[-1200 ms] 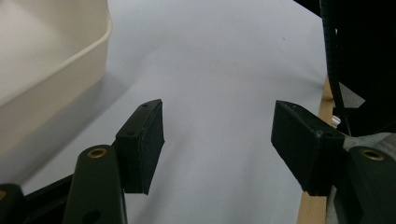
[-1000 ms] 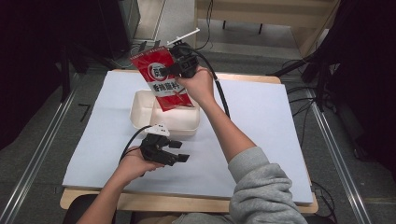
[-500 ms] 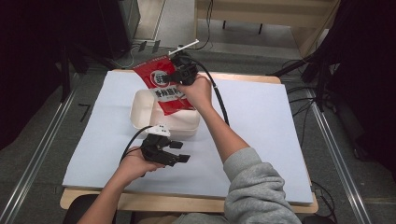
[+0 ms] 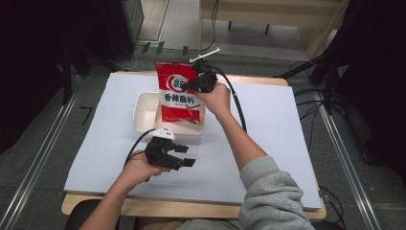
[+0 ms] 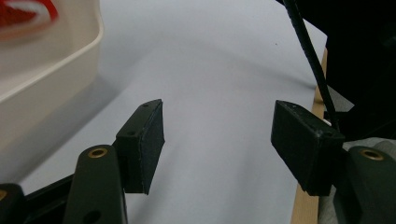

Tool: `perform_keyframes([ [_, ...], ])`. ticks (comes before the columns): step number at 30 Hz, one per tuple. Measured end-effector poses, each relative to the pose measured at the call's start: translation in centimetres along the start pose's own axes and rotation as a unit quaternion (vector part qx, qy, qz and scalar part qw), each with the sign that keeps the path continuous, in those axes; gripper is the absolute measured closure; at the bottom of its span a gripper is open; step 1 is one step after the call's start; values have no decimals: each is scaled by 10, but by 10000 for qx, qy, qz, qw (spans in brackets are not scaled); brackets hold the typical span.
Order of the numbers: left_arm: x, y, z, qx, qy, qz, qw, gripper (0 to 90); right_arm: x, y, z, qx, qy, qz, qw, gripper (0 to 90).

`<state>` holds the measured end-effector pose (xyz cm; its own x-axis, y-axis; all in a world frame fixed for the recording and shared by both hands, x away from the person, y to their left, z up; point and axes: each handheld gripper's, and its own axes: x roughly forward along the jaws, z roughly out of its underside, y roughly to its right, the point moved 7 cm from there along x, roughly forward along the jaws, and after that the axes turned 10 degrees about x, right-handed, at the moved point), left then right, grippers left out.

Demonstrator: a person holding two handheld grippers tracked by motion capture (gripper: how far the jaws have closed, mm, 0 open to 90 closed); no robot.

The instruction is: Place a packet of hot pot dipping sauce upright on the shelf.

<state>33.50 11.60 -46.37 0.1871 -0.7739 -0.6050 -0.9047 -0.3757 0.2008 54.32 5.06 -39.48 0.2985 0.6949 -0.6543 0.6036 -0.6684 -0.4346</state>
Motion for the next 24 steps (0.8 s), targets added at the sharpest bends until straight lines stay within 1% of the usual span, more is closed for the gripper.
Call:
perform_keyframes([
  [1, 0, 0, 0, -4, -7, -8, 10000, 356, -1, 2, 3, 3, -18, -15, 10000, 858],
  [3, 0, -1, 0, 1, -8, -21, 10000, 357, -2, 5, 6, 20, -82, 20, 10000, 781],
  [4, 0, -1, 0, -2, -5, -28, 10000, 357, -1, 8, 8, -7, -178, 98, 9998, 728],
  [5, -1, -1, 0, 6, -5, -38, 10000, 358, -2, 10, 9, -88, -226, 152, 9996, 683],
  [7, -1, -1, 0, -11, -3, -40, 10000, 358, -5, 13, 10, -186, -165, 183, 9995, 620],
  [9, -2, -2, 1, 17, -36, -47, 10000, 358, -10, 16, 11, -130, -30, 135, 9998, 567],
  [11, -2, -3, 1, -30, -11, -62, 10000, 358, -16, 21, 12, -111, 8, 199, 9997, 512],
  [14, -3, -3, 1, -10, 0, -76, 10000, 358, -29, 27, 14, -117, 70, 272, 9995, 445],
  [15, -3, -3, 1, -19, -13, -68, 10000, 357, -35, 29, 14, -140, 118, 264, 9995, 430],
  [17, -2, -4, 2, -21, -38, -82, 10000, 357, -44, 31, 17, -84, 254, 141, 9995, 427],
  [18, -2, -4, 2, -38, -48, -84, 9999, 357, -47, 33, 20, -75, 261, 106, 9996, 421],
  [21, -3, -5, 1, -37, -36, -112, 9999, 356, -53, 39, 30, -150, 185, 198, 9995, 417],
  [22, -3, -4, 1, -36, -26, -118, 9999, 356, -55, 39, 33, -132, 162, 228, 9995, 417],
  [24, -3, -5, 2, -26, -51, -134, 9999, 356, -60, 39, 39, -146, 150, 216, 9995, 412],
])
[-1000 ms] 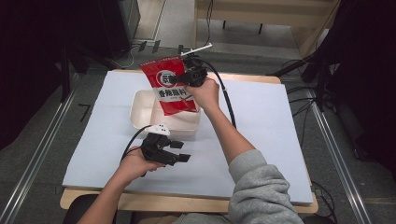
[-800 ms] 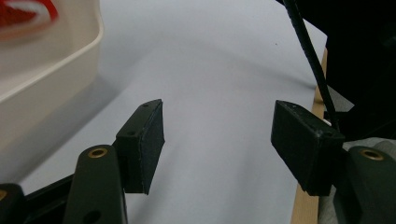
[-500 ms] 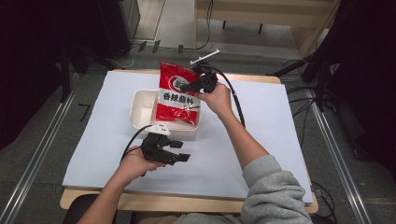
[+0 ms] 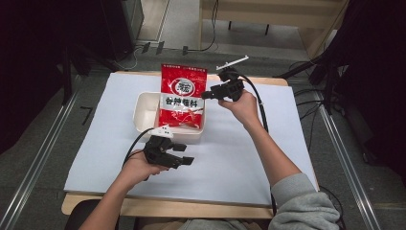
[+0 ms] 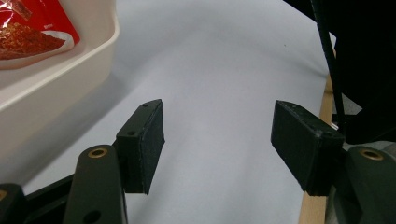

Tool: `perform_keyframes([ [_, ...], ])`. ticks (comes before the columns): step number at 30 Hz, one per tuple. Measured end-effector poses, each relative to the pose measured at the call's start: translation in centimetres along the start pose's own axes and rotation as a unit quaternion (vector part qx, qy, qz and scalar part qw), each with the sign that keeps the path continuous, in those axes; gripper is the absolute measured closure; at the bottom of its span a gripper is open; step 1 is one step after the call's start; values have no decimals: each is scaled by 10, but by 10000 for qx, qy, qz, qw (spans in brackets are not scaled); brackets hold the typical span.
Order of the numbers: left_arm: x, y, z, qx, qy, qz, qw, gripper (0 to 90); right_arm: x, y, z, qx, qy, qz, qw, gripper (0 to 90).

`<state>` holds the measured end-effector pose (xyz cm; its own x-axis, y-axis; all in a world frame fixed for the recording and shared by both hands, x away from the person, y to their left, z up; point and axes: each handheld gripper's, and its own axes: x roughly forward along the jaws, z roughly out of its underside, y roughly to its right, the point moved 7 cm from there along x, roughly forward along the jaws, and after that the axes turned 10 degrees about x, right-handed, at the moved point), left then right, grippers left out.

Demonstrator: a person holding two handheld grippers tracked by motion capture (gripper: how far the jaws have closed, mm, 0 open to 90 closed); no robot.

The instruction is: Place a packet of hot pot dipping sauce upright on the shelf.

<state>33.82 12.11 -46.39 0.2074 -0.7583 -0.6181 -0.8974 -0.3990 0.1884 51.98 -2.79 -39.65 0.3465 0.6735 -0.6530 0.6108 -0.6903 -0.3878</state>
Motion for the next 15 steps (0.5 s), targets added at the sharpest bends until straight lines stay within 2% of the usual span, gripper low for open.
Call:
perform_keyframes([
  [4, 0, -2, 2, -32, -62, -43, 10000, 356, -15, -3, 17, -116, 99, -79, 9999, 398],
  [8, -1, -2, 1, -2, -19, -59, 10000, 356, -25, -5, 36, -248, 61, -60, 9997, 392],
  [12, -1, -2, 1, -8, -36, -91, 10000, 352, -36, -12, 54, -284, 177, -184, 9993, 392],
  [15, -1, -3, 1, -20, 14, -98, 9999, 351, -43, -17, 73, -297, 252, -274, 9989, 389],
])
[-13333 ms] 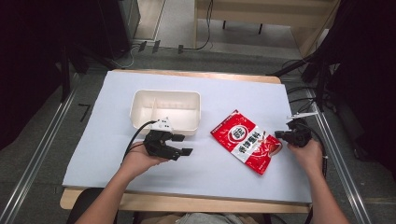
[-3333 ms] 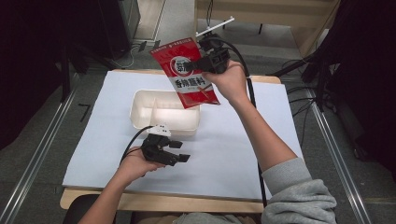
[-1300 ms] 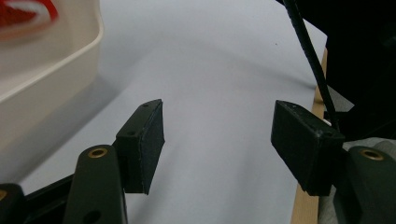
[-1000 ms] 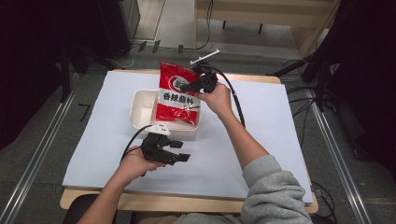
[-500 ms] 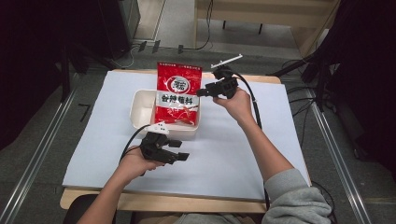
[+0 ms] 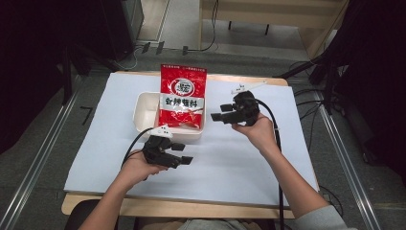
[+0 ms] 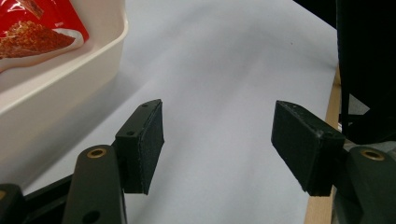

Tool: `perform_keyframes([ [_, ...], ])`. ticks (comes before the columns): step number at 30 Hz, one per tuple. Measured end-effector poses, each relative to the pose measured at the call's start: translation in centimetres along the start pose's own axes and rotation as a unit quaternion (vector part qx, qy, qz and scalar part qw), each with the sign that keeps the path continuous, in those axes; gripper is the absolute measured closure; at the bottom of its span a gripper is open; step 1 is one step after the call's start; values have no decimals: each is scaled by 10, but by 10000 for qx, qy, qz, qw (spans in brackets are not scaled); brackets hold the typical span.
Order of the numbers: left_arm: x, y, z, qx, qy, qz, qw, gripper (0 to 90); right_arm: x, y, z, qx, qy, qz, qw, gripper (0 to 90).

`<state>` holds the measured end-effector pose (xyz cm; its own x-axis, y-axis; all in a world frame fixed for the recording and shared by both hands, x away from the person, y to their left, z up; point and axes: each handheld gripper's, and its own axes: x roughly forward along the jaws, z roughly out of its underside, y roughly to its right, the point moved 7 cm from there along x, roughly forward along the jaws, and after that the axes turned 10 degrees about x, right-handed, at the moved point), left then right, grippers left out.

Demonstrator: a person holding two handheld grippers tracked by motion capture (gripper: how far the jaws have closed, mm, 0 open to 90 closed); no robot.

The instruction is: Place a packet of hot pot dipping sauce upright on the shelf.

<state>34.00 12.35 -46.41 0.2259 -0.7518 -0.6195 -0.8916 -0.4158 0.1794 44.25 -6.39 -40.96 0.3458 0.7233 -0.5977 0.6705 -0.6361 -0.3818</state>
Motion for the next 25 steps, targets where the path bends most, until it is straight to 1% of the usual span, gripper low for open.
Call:
perform_keyframes([
  [2, 1, 0, 0, -12, -18, -18, 10000, 351, -3, -4, 11, -68, 7, -21, 10000, 381],
  [3, 1, 0, 1, -13, -63, -23, 10000, 351, -5, -6, 16, -82, 30, -21, 10000, 380],
  [4, 1, 0, 1, -19, -46, -12, 10000, 351, -7, -8, 21, -83, 33, -22, 10000, 379],
  [5, 0, 0, 1, -15, -109, -7, 9999, 351, -8, -10, 26, -102, 44, -32, 9999, 378],
  [6, 1, 2, 0, -48, -32, 23, 10000, 351, -10, -12, 31, -119, 62, -53, 9999, 378],
  [8, 0, 4, -2, -30, -24, 62, 10000, 349, -13, -14, 40, -141, 122, -109, 9998, 376],
  [11, 1, 4, -2, -4, 17, 56, 10000, 345, -16, -16, 53, -145, 66, -104, 9998, 367],
  [12, 1, 4, -1, 29, -39, 56, 10000, 344, -17, -16, 58, -97, 17, -90, 9999, 362],
  [13, 1, 4, -1, 46, -76, 33, 10000, 343, -18, -16, 64, -75, 39, -94, 9999, 356],
  [15, 3, 4, 0, 14, -105, 8, 9999, 342, -18, -14, 72, -102, 52, -49, 9999, 354],
  [16, 3, 4, -1, 8, -89, 0, 10000, 340, -18, -13, 75, -72, 13, -35, 10000, 363],
  [18, 3, 6, -3, -15, -27, 32, 10000, 341, -18, -10, 80, -69, -52, -37, 10000, 381],
  [19, 3, 7, -3, 14, -41, 14, 10000, 341, -18, -8, 82, -44, 8, -46, 10000, 382],
  [21, 5, 7, -3, 5, -46, 1, 10000, 341, -17, -6, 85, 32, 20, -96, 9999, 378],
  [25, 6, 6, -1, 19, -105, -12, 9999, 341, -15, -4, 87, 8, -7, -43, 10000, 370],
])
